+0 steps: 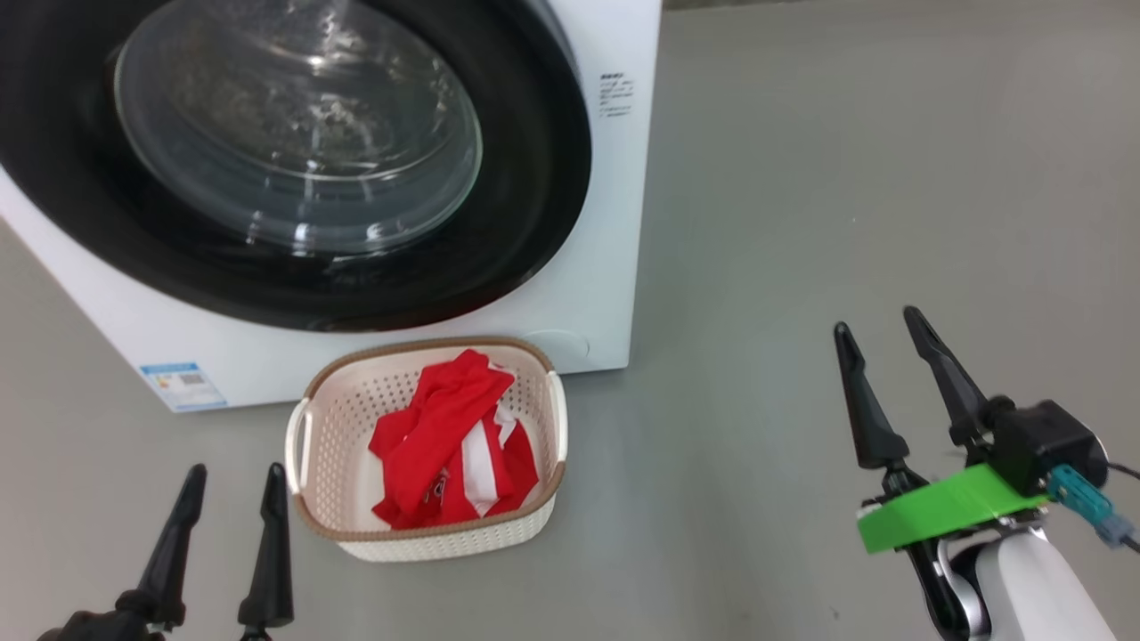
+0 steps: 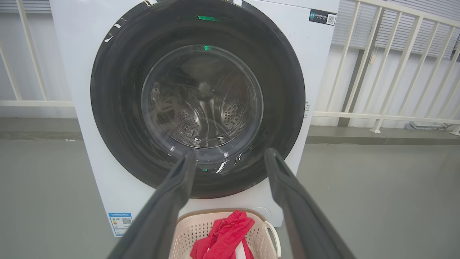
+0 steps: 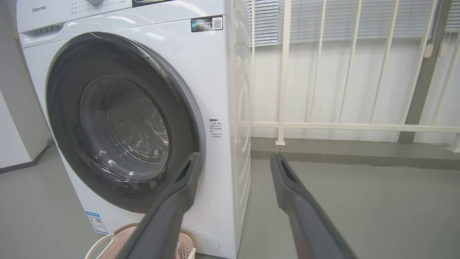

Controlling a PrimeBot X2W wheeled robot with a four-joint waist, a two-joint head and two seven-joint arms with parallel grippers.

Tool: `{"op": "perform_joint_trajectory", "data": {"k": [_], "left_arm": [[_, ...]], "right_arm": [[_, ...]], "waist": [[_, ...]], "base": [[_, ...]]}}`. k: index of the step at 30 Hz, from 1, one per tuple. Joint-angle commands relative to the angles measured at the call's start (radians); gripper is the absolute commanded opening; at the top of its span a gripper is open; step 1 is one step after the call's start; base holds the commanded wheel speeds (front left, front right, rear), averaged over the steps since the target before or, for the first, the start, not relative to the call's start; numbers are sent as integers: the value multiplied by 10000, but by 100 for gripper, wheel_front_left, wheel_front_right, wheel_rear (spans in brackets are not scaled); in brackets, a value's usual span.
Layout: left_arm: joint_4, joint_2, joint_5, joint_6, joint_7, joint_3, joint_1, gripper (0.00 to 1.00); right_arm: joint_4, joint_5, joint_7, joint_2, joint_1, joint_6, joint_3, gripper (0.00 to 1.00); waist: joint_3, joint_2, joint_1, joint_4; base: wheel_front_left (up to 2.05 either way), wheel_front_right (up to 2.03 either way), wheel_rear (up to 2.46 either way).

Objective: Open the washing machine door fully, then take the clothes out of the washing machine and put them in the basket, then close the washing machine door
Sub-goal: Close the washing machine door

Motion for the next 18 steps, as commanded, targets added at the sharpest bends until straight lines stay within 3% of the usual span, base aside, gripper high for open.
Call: {"op": "perform_joint_trajectory", "data": {"k": [1, 18], "left_arm": [[-327, 61, 136, -52, -78, 408, -67, 100], [-444, -38, 533, -52, -78, 598, 421, 100]], "right_arm": [[-370, -19, -63, 31, 42, -11, 153, 100], [-1192, -72, -63, 31, 1177, -11, 46, 100]], "waist": [[-268, -1, 0, -265], [-635, -1, 0, -236]], "base": [[0, 0, 0], [0, 0, 0]]}}
